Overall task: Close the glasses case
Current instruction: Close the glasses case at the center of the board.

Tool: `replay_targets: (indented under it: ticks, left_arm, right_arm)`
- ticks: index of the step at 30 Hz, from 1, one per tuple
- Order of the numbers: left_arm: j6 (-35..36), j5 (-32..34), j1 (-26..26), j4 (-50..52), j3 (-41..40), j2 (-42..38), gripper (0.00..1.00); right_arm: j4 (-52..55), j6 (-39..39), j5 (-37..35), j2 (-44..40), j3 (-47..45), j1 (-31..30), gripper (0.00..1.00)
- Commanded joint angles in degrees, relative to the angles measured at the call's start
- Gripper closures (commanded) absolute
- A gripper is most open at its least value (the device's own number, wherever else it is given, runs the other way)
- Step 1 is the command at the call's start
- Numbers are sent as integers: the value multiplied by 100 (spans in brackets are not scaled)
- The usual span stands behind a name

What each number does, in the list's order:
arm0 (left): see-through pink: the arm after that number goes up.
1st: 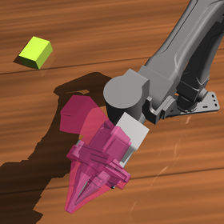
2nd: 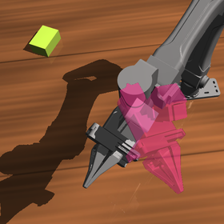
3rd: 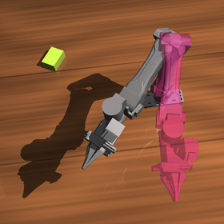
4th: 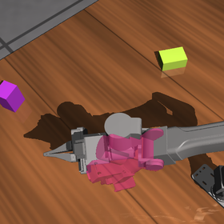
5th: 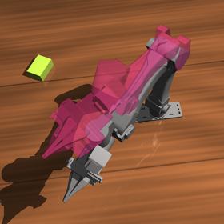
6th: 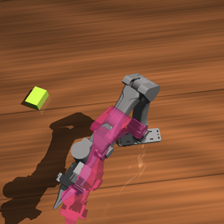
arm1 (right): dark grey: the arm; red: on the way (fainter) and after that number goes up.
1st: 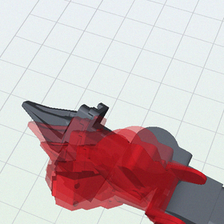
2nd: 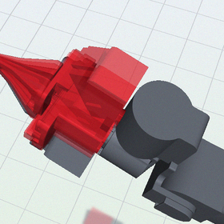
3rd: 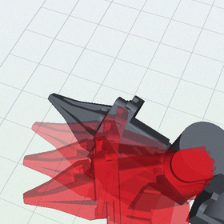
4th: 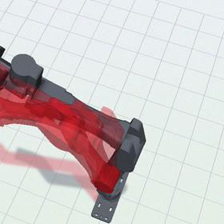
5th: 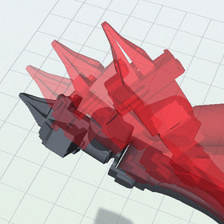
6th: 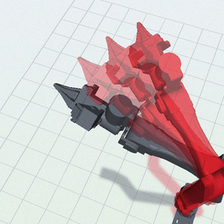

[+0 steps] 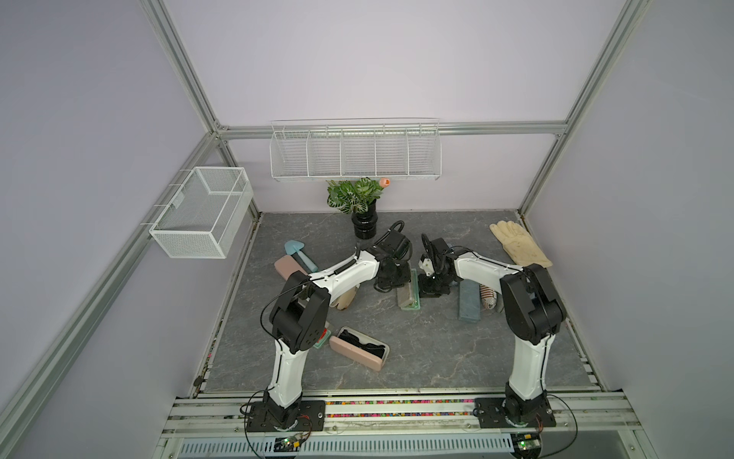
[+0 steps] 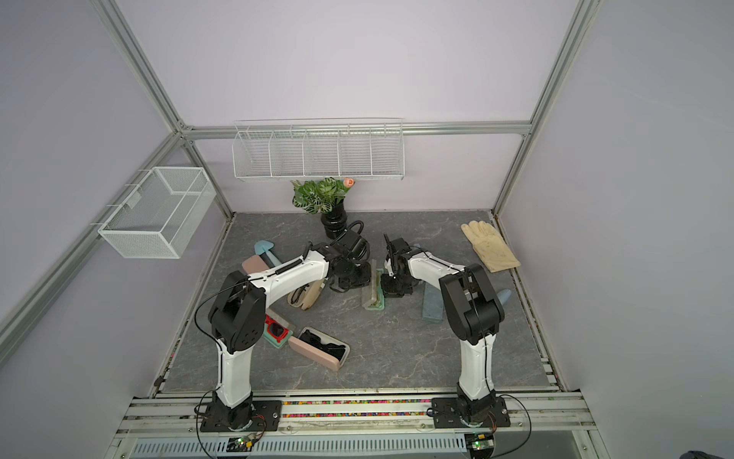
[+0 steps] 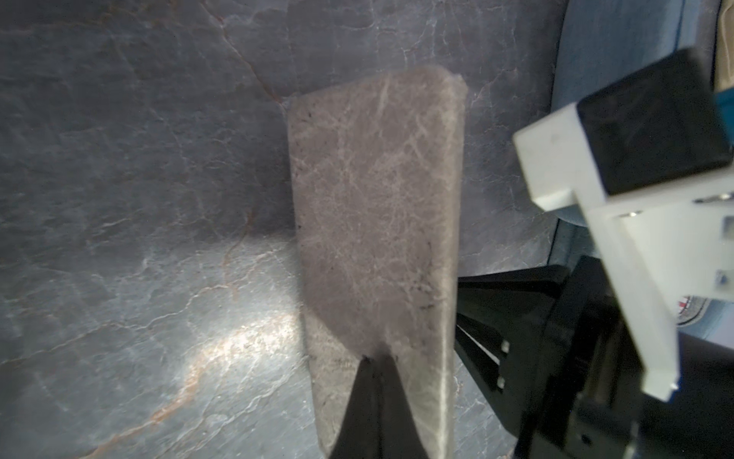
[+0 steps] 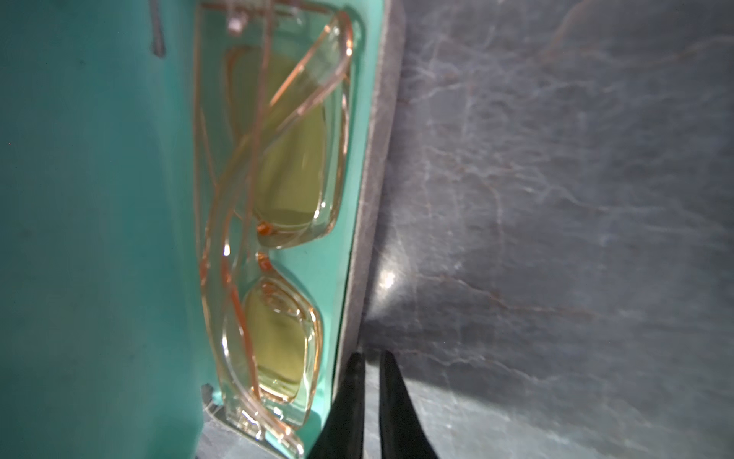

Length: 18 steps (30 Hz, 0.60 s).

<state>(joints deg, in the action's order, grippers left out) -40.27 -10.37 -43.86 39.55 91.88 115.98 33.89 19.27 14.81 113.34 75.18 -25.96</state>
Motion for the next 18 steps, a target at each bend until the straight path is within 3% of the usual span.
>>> replay_targets:
  ticks: [1, 12, 15, 18]
  left_arm:
    - [-31, -97, -140, 59, 230, 217, 100]
    - [-14, 151, -139, 184, 243, 56, 100]
    - [19, 287, -93, 241, 209, -131, 100]
    - [45, 420, -19, 290, 116, -352, 100]
  right_arm:
    - [-255, -61, 357, 138, 30, -32, 87]
    - [34, 92, -400, -327, 39, -32, 82]
    - [225, 117, -710, -683, -13, -66, 71]
    - [435, 96, -877, -1020, -37, -160, 50]
